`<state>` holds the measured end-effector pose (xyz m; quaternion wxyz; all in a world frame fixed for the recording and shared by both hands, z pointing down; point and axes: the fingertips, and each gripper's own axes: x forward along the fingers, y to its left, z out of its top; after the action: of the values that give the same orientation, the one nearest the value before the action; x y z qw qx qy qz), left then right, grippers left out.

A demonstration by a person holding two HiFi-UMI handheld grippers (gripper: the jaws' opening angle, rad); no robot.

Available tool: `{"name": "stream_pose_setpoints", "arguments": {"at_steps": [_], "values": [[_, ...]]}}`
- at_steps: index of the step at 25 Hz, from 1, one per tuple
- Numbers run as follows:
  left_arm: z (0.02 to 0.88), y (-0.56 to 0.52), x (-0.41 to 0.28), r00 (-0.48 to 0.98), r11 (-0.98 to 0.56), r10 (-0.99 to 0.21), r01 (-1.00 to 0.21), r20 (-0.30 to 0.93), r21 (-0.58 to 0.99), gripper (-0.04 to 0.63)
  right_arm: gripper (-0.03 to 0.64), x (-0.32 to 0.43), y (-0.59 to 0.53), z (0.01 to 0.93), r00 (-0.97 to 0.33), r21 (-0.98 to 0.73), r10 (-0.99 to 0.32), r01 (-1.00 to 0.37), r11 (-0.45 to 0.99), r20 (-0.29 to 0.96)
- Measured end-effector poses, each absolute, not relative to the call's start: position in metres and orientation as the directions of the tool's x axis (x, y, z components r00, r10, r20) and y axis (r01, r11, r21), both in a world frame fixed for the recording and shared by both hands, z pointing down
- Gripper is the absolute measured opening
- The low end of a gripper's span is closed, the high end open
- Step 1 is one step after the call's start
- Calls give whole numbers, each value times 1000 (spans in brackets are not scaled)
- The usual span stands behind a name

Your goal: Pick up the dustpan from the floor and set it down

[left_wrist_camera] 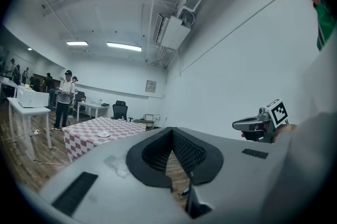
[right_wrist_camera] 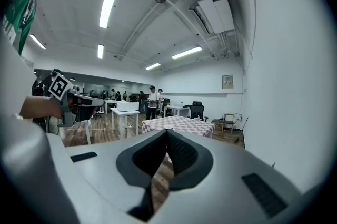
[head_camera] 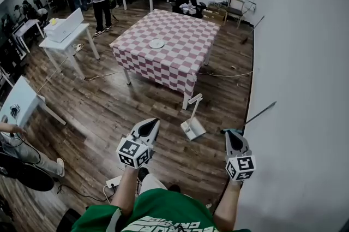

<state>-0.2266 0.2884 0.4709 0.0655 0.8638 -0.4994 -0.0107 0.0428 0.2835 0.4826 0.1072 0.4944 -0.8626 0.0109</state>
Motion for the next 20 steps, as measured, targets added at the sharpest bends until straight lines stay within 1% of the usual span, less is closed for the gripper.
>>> {"name": "stream_pose_setpoints", "arguments": {"at_steps": [5, 10, 20], "values": [[476, 284, -217, 514, -504, -855, -855, 68, 120, 3, 8, 45, 277, 491, -495, 72, -844, -853, 518, 205], [479, 267, -214, 523, -510, -850, -846, 62, 155, 3, 8, 45, 266, 503, -497, 70, -838, -850, 523, 228], [492, 185, -192, 564, -545, -823, -816, 61, 190, 3, 8, 63, 200, 508, -457, 82, -853, -868, 489, 253]]}}
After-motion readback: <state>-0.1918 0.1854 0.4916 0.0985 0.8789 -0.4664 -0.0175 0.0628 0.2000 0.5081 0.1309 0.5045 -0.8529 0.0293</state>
